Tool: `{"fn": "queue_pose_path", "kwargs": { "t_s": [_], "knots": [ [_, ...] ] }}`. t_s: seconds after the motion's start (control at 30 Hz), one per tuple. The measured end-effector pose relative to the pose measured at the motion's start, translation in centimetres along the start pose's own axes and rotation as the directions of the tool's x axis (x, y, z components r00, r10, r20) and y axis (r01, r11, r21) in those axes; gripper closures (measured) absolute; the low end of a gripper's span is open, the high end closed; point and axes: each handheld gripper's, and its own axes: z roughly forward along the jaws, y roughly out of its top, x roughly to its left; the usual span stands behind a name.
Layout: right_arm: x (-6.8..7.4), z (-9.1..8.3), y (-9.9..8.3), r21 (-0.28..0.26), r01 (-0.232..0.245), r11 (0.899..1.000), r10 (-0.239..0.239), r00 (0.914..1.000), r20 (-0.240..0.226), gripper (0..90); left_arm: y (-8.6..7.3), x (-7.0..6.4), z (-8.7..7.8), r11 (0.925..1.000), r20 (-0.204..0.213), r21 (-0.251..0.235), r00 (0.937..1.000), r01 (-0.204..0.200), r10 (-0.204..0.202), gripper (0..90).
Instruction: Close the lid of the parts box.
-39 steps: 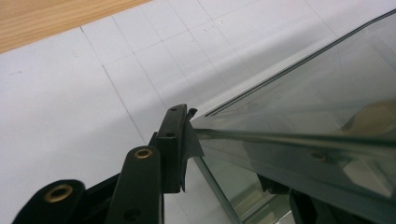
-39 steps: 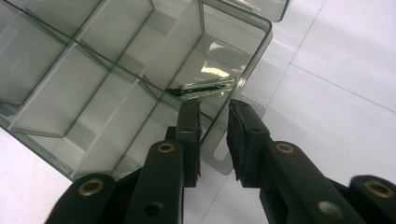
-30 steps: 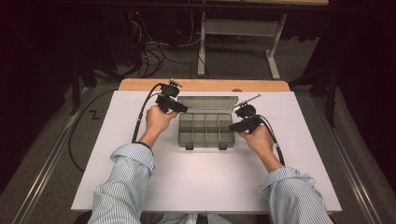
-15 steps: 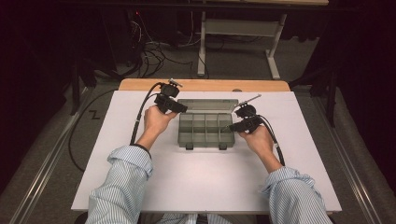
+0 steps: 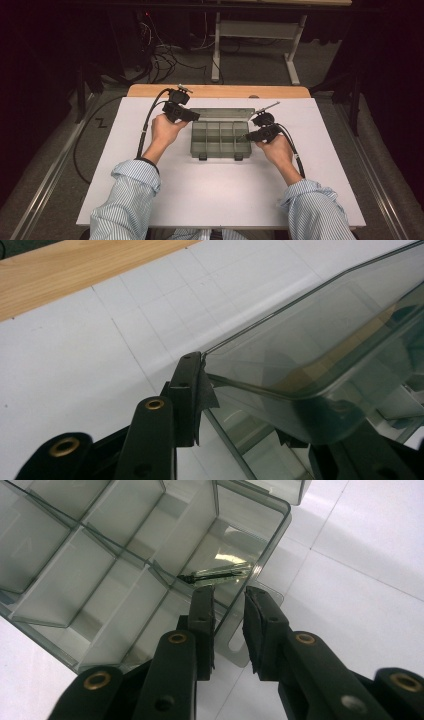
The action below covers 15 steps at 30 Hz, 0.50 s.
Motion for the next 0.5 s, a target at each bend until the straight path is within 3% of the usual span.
{"fn": "queue_pose_path", "kwargs": {
  "t_s": [0.5],
  "knots": [
    [-0.16,-0.08,-0.61,-0.049,0.011,0.999,-0.012,0.9997,-0.022,73.8,-0.93,0.25,0.57,0.9999,0.011,0.011,0.9999,-0.009,0.009,58.6]
  ]
}}
